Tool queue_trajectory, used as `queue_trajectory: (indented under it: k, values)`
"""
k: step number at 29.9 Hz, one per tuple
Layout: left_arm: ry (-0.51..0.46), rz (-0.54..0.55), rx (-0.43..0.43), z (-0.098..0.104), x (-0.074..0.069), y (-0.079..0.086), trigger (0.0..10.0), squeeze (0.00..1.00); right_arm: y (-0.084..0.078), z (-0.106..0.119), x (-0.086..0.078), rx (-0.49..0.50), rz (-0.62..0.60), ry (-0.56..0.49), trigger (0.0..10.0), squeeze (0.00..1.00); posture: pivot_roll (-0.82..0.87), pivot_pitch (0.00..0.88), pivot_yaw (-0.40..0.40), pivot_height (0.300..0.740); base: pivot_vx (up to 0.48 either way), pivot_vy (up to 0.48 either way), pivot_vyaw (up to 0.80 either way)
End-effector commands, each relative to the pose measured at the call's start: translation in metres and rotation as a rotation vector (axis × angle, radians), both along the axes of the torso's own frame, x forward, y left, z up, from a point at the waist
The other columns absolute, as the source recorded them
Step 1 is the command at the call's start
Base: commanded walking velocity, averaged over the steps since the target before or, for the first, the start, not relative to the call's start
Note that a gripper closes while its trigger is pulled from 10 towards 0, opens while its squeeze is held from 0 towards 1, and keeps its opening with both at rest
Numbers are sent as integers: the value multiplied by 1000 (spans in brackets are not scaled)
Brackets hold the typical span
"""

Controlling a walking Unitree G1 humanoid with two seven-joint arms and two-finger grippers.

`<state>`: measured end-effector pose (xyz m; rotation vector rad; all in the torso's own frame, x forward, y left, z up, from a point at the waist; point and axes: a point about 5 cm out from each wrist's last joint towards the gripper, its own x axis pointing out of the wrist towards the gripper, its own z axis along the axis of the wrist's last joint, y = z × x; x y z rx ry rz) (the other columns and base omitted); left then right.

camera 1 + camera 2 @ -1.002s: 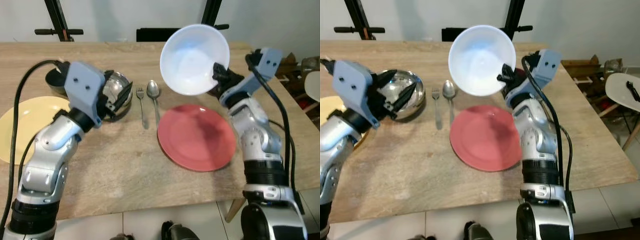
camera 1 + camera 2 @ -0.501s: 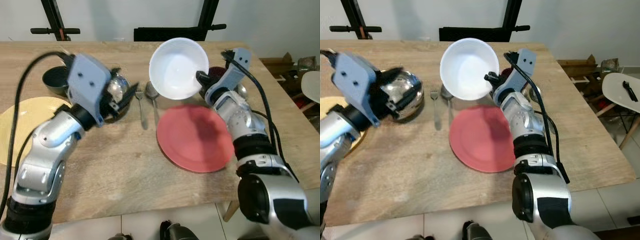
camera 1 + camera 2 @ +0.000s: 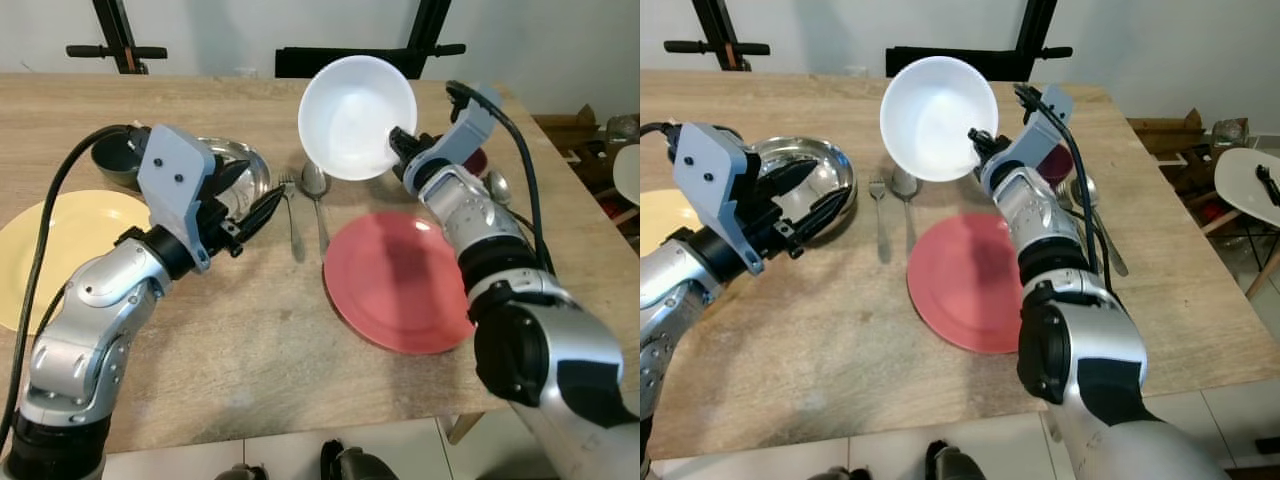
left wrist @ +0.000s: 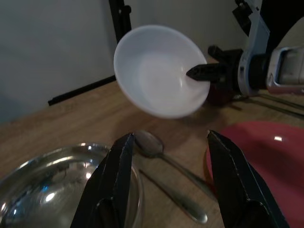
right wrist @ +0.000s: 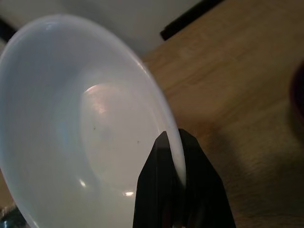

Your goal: Setting the table

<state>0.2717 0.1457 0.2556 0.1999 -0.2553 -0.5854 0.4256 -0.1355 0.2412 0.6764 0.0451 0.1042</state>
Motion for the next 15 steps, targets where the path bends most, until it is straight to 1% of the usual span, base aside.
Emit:
queue_trajectory:
  k: [1, 2, 3, 4, 6, 7, 9, 11, 15]
  values:
    - [25, 6, 6, -3, -6, 2, 10000, 0, -1, 1, 2, 84, -69, 42, 10000, 0, 47, 131, -21, 740, 0, 0, 0]
    - [29, 7, 8, -3, -8, 2, 10000, 0, -1, 1, 2, 119, -86, 54, 10000, 0, 53, 138, -21, 740, 0, 0, 0]
    - [29, 7, 8, -3, -8, 2, 10000, 0, -1, 1, 2, 119, -86, 54, 10000, 0, 53, 138, -21, 740, 0, 0, 0]
    - [34, 8, 13, -4, -10, 2, 10000, 0, 0, 0, 2, 144, -98, 82, 10000, 0, 62, 147, -22, 740, 0, 0, 0]
    - [35, 7, 17, -4, -11, 2, 10000, 0, 2, -1, 2, 136, -101, 94, 10000, 0, 64, 150, -23, 740, 0, 0, 0]
    - [38, 7, 22, -3, -13, 2, 10000, 0, 5, -4, 2, 85, -101, 124, 10000, 0, 74, 161, -23, 740, 0, 0, 0]
    - [41, 10, 25, -3, -14, 2, 10000, 0, 7, -7, 1, 42, -102, 151, 10000, 0, 74, 161, -23, 740, 0, 0, 0]
    - [47, 14, 23, -2, -18, 2, 10000, 0, 10, -9, 1, 24, -102, 161, 10000, 0, 82, 192, -28, 740, 0, 0, 0]
    - [60, 17, 26, -5, -23, 2, 10000, 0, 7, -9, 1, -8, -129, 173, 10000, 0, 85, 205, -30, 740, 0, 0, 0]
